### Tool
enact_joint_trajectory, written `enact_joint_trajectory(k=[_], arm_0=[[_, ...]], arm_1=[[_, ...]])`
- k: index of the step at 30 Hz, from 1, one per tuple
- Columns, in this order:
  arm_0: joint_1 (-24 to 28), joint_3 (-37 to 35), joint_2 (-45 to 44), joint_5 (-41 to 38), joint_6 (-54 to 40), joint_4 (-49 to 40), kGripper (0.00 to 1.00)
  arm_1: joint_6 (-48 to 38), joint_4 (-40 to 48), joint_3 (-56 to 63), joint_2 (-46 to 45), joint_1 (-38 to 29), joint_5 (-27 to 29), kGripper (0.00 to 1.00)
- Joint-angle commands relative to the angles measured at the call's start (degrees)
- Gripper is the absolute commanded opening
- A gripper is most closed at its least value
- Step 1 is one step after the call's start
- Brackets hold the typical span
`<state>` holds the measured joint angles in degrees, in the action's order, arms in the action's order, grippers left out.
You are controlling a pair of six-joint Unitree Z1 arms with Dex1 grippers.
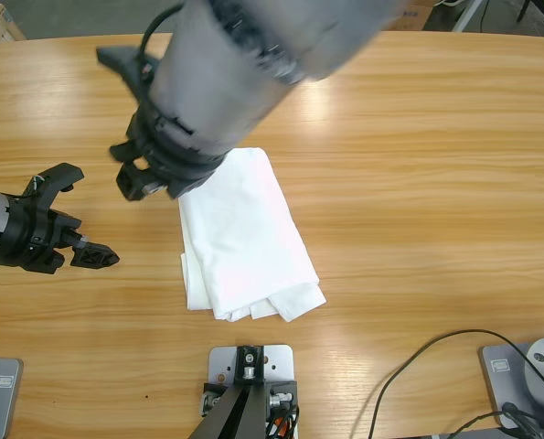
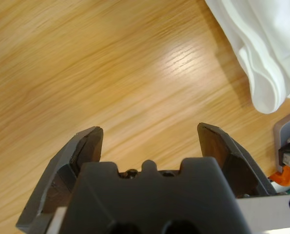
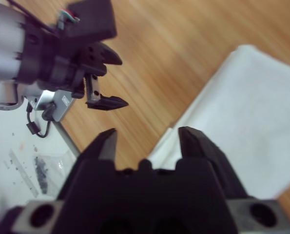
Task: Fold clothes
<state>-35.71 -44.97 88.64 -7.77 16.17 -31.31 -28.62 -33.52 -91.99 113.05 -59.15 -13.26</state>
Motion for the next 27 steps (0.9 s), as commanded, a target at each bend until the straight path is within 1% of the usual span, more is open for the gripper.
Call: enact_joint_trajectory(k=[1, 2, 3, 4, 5, 8, 9, 11, 12, 13, 15, 17, 21, 23, 27], arm_0=[[-0.04, -4.66, -0.94, 0.12, -0.1, -0.53, 0.757], [-0.25, -7.42, -0.54, 0.12, -0.72, -1.88, 0.757], [-0.48, -10.32, 0.16, 0.12, -1.67, -3.53, 0.757], [-0.85, -13.22, 1.01, 0.12, -2.55, -4.94, 0.757], [-1.31, -15.91, 1.99, 0.12, -3.0, -6.07, 0.757], [-3.17, -23.92, 6.7, 0.02, -2.07, -10.72, 0.733], [-3.7, -26.01, 8.39, -0.05, -1.84, -11.57, 0.677], [-4.1, -29.76, 11.61, -0.21, -1.84, -13.32, 0.421], [-4.1, -31.41, 13.21, -0.6, -1.88, -14.2, 0.194], [-4.1, -33.08, 14.75, -1.21, -2.62, -15.17, 0.007], [-4.1, -35.44, 17.35, -1.28, -6.55, -16.26, 0.0], [-4.26, -36.35, 19.67, -1.41, -8.65, -16.33, 0.0], [-4.28, -37.23, 24.54, -4.17, -7.59, -16.01, 0.0], [-4.31, -38.58, 26.2, -5.48, -6.2, -15.89, 0.0], [-4.35, -39.9, 29.29, -5.41, -4.64, -15.87, 0.0]], arm_1=[[-0.17, 0.68, 17.1, -17.62, 2.97, 3.86, 0.59], [-0.05, 2.91, 20.39, -18.94, 2.98, 3.26, 0.467], [-0.03, 5.65, 23.87, -20.14, 2.98, 1.94, 0.247], [-0.03, 8.22, 26.95, -21.12, 3.04, 0.92, 0.082], [-0.03, 9.66, 29.16, -21.8, 3.11, 0.15, 0.0], [-0.38, 12.18, 32.78, -22.58, 3.16, -0.26, 0.0], [-0.42, 12.6, 33.38, -22.14, 3.16, -0.5, 0.0], [-0.56, 14.14, 35.23, -21.42, 3.16, -0.71, 0.0], [-0.57, 15.45, 36.32, -21.24, 3.16, -1.17, 0.0], [-0.63, 16.75, 37.35, -21.15, 3.16, -1.65, 0.0], [-0.64, 18.29, 38.78, -21.08, 3.16, -2.54, 0.0], [-0.7, 21.16, 40.97, -20.35, 3.46, -3.86, 0.0], [-1.59, 29.42, 46.55, -17.27, 4.04, -6.02, 0.0], [-1.79, 31.62, 47.64, -16.0, 4.04, -6.32, 0.0], [-1.79, 35.98, 49.34, -12.66, 4.04, -7.5, 0.0]])
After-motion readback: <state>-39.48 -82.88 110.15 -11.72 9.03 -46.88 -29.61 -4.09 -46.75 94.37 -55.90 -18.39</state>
